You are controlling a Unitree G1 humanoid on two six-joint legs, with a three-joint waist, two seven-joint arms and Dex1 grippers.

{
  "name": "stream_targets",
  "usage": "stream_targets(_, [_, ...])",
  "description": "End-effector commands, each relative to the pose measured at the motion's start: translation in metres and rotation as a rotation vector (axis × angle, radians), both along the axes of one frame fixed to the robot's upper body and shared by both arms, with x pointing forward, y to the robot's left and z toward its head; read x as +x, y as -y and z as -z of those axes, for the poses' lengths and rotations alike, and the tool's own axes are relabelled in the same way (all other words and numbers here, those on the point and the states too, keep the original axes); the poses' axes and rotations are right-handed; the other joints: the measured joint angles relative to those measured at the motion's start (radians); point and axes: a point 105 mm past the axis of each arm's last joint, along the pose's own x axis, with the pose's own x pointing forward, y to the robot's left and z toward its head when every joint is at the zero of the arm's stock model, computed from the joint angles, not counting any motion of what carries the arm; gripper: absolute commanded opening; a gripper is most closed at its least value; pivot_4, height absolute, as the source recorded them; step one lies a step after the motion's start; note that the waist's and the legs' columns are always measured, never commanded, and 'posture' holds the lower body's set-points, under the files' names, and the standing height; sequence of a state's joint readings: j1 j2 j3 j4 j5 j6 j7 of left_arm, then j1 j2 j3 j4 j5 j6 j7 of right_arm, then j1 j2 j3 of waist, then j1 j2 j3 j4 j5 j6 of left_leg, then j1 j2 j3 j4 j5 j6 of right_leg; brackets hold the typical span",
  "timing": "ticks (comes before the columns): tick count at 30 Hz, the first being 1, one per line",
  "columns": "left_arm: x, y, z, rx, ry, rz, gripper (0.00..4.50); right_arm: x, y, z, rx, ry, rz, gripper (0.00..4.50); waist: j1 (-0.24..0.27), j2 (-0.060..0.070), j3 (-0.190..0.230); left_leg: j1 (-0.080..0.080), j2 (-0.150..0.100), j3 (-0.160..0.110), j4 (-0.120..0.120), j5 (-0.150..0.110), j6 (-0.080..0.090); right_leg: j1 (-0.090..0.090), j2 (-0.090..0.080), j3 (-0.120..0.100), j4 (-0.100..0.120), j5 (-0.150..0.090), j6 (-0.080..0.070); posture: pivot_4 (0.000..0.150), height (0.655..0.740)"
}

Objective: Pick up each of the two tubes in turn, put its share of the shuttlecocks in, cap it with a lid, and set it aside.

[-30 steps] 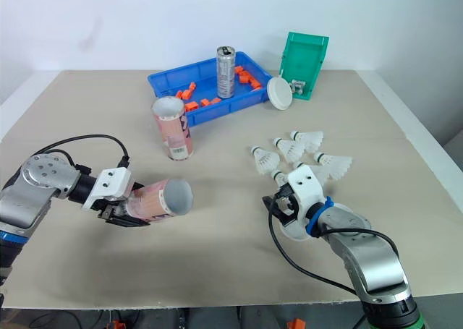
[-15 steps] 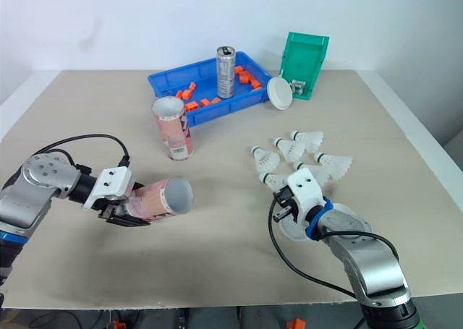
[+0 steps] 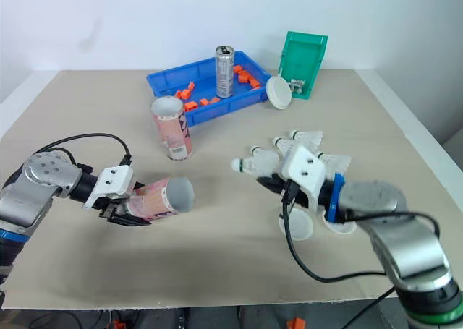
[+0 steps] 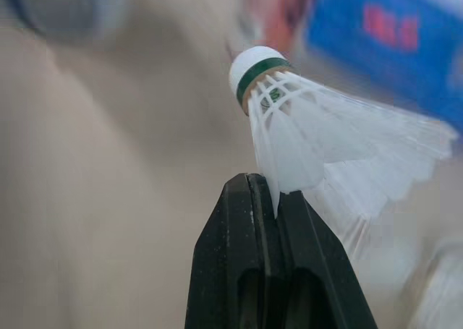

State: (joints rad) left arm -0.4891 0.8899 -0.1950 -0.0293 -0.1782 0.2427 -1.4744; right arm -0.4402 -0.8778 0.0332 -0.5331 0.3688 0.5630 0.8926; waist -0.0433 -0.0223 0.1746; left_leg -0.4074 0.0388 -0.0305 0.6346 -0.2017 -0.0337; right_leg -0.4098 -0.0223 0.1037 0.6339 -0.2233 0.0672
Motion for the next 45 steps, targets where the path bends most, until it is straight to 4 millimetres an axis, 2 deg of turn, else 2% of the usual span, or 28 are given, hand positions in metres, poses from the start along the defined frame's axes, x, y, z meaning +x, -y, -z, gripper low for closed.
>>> stream_targets(1, [0.003,0.001,-0.009,-0.019,0.029,0.011,3.26,0.008,-0.017,-0.003,-0.139,0.070,-0.130,0.02,-0.002,0.000,0.001,0.000,0.000,0.000,0.000,0.000,0.000,0.000,0.000,0.000,0.000,0.000,0.000,0.150,0.7400])
stream_targets(5, [0.006,0.000,-0.013,-0.047,0.040,-0.007,3.26,0.012,-0.031,-0.004,-0.197,0.083,-0.225,0.02,0.000,0.000,0.001,-0.003,0.000,0.000,0.000,0.000,0.001,-0.003,0.000,0.000,0.000,-0.001,0.000,0.150,0.7400])
stream_targets(10, [0.006,-0.009,-0.012,-0.056,0.033,-0.041,3.26,0.008,-0.020,-0.004,-0.237,0.069,-0.278,0.02,0.002,0.000,0.001,-0.015,-0.002,-0.001,0.002,-0.001,0.001,-0.014,-0.001,0.001,0.005,0.001,0.004,0.150,0.7400])
stream_targets(14, [0.004,-0.014,-0.007,-0.060,0.022,-0.058,3.26,0.003,-0.020,-0.008,-0.223,0.067,-0.307,0.02,-0.001,0.000,0.001,-0.014,-0.002,-0.001,0.002,-0.001,0.001,-0.016,0.000,0.001,0.012,-0.002,0.003,0.150,0.7400])
stream_targets(21, [0.008,-0.010,0.000,-0.069,0.021,-0.049,3.26,-0.005,-0.047,-0.008,-0.204,0.065,-0.404,0.02,-0.002,0.000,0.001,-0.010,0.002,0.000,0.004,0.000,0.002,-0.016,0.004,0.001,0.015,-0.001,-0.003,0.150,0.7400])
stream_targets(27, [0.011,-0.008,0.000,-0.078,0.024,-0.040,3.26,0.005,-0.068,-0.001,-0.258,0.076,-0.452,0.02,-0.002,0.000,0.001,-0.009,0.004,0.000,0.005,0.001,0.003,-0.015,0.006,0.001,0.016,0.000,-0.006,0.150,0.7400])
stream_targets(31, [0.011,-0.008,0.000,-0.081,0.026,-0.041,3.26,0.002,-0.084,0.000,-0.270,0.056,-0.519,0.02,-0.001,0.000,0.001,-0.009,0.005,0.000,0.005,0.001,0.003,-0.015,0.006,0.001,0.016,0.000,-0.006,0.150,0.7400])
stream_targets(32, [0.012,-0.008,0.000,-0.082,0.027,-0.042,3.26,0.000,-0.088,0.000,-0.273,0.048,-0.543,0.64,-0.001,0.001,0.001,-0.009,0.005,0.000,0.005,0.001,0.003,-0.015,0.006,0.001,0.016,0.000,-0.006,0.150,0.7400])
stream_targets(34, [0.012,-0.008,-0.001,-0.085,0.028,-0.045,3.26,-0.004,-0.094,-0.002,-0.267,0.033,-0.583,1.12,-0.001,0.001,0.001,-0.009,0.005,0.000,0.005,0.001,0.003,-0.015,0.006,0.001,0.016,0.000,-0.006,0.150,0.7400])
stream_targets(35, [0.012,-0.008,-0.001,-0.086,0.029,-0.046,3.26,-0.005,-0.097,-0.004,-0.258,0.029,-0.596,1.86,-0.001,0.001,0.001,-0.009,0.005,0.000,0.005,0.001,0.003,-0.015,0.007,0.001,0.016,0.000,-0.006,0.150,0.7400])
stream_targets(36, [0.012,-0.008,-0.001,-0.088,0.029,-0.047,3.26,-0.006,-0.099,-0.006,-0.246,0.022,-0.608,2.15,-0.001,0.001,0.001,-0.009,0.005,0.000,0.005,0.001,0.003,-0.015,0.007,0.001,0.017,0.001,-0.006,0.150,0.7400])
stream_targets(39, [0.013,-0.007,-0.004,-0.095,0.032,-0.051,3.26,-0.011,-0.102,-0.017,-0.183,-0.015,-0.650,3.41,-0.001,0.001,0.001,-0.009,0.005,0.000,0.006,0.001,0.003,-0.014,0.007,0.001,0.017,0.001,-0.006,0.150,0.7400])
stream_targets(42, [0.015,-0.007,-0.008,-0.104,0.040,-0.055,3.26,-0.008,-0.092,-0.029,-0.122,-0.052,-0.642,3.53,0.001,0.001,0.001,-0.009,0.005,0.000,0.006,0.001,0.003,-0.014,0.007,0.001,0.017,0.001,-0.006,0.150,0.7400])
stream_targets(45, [0.015,-0.008,-0.012,-0.109,0.045,-0.057,3.26,0.004,-0.068,-0.031,-0.092,-0.073,-0.537,3.53,0.003,0.001,0.001,-0.009,0.005,0.000,0.006,0.001,0.003,-0.014,0.007,0.001,0.017,0.001,-0.006,0.150,0.7400])
